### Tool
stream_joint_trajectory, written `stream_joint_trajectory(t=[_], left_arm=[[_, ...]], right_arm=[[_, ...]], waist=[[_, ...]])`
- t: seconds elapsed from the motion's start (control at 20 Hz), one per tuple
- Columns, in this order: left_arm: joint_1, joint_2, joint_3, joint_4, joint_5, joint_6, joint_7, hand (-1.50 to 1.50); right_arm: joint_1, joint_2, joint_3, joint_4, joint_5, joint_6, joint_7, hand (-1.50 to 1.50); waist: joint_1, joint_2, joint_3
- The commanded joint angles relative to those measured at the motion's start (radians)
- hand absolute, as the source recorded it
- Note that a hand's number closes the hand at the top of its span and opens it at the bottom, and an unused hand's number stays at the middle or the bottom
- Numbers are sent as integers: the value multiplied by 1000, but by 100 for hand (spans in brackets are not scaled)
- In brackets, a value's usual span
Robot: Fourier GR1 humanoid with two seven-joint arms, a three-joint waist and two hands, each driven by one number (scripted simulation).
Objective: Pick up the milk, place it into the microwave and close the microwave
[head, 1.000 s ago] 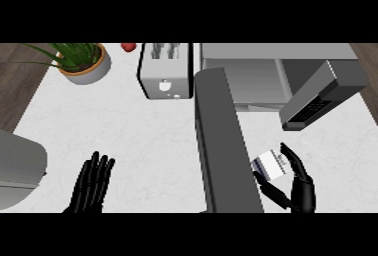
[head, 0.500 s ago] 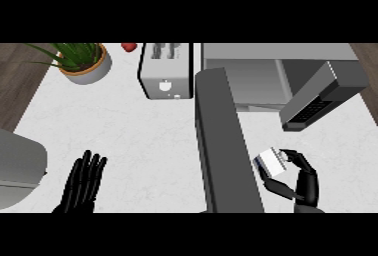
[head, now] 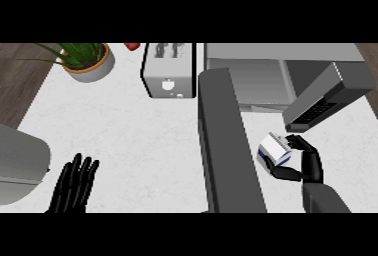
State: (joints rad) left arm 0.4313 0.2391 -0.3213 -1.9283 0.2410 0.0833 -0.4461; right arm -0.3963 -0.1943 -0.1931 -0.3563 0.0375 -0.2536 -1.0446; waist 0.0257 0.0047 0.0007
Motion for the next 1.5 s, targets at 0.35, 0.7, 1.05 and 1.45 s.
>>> stream_joint_trajectory(t=[0.35,0.7,1.05,1.45], left_arm=[[4,-11,10,-9,-12,12,29,-150],[-1,19,105,23,67,-69,15,-150],[75,48,145,-60,99,-104,36,-150],[36,-13,137,107,62,-140,-55,-150]], right_arm=[[-51,112,38,-36,-6,145,-94,150],[-44,123,63,-172,-10,131,-5,150],[-30,163,101,-336,35,-44,162,150],[-224,98,64,-241,51,-87,328,150]], waist=[[-18,-4,0],[-22,-6,-1],[-21,-7,-1],[-14,-4,-1]])
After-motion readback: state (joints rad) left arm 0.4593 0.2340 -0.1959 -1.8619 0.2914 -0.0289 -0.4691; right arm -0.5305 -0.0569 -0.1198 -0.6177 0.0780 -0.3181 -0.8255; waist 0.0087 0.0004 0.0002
